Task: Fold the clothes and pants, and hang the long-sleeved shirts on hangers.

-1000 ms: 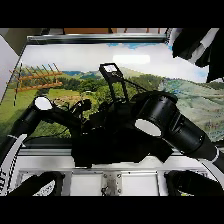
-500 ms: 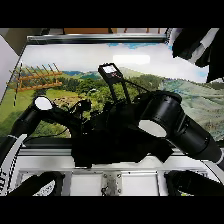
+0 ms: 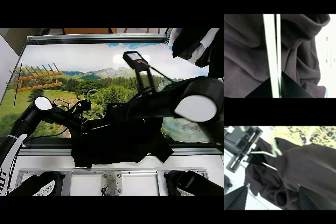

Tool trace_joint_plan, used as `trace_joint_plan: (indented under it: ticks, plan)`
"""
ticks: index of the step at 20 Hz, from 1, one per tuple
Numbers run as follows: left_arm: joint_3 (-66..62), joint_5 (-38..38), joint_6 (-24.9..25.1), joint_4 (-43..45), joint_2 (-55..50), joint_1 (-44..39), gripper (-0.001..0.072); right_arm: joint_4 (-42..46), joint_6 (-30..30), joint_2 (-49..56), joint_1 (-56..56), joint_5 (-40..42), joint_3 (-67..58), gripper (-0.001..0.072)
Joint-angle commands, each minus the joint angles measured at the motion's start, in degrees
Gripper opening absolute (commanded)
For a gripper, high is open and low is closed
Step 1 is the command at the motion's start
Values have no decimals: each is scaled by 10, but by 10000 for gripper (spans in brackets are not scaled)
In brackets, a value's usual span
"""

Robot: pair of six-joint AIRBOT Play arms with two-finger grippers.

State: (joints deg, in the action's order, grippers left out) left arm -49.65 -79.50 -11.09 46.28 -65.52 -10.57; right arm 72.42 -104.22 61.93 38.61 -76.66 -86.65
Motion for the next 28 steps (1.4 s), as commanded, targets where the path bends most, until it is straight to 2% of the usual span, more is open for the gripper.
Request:
trace_joint_plan:
  ticks: [1, 5, 8, 10, 13, 15, 19, 23, 24, 28]
  plan:
    - [0, 0, -1, 0, 0, 1, 12, -114, 99, -7, -108, -56, -2, 666]
    - [0, 0, -1, 0, 0, 1, 12, -125, 227, -7, -142, -52, -2, 666]
    - [0, 0, -1, 1, 0, 1, 12, -111, 275, -8, -148, -57, -2, 666]
    - [0, -1, -1, 1, 0, 1, 12, -97, 341, -8, -173, -57, 1, 666]
    - [0, -3, -1, 1, 0, 1, 12, -118, 460, -19, -268, -59, 33, 666]
    - [0, -5, -1, 1, 0, 1, 12, -202, 574, -34, -352, -59, 89, 666]
    - [0, -9, -1, 2, 0, 1, 12, -434, 781, -38, -531, -71, 223, 666]
    - [0, -19, -1, 2, 0, 1, 12, -518, 991, -22, -615, -143, 311, 666]
    - [0, -21, -1, 2, 0, 1, 13, -520, 1022, -16, -617, -157, 325, 666]
    - [0, -30, -1, 2, 0, 1, 13, -522, 1043, 20, -611, -193, 351, 666]
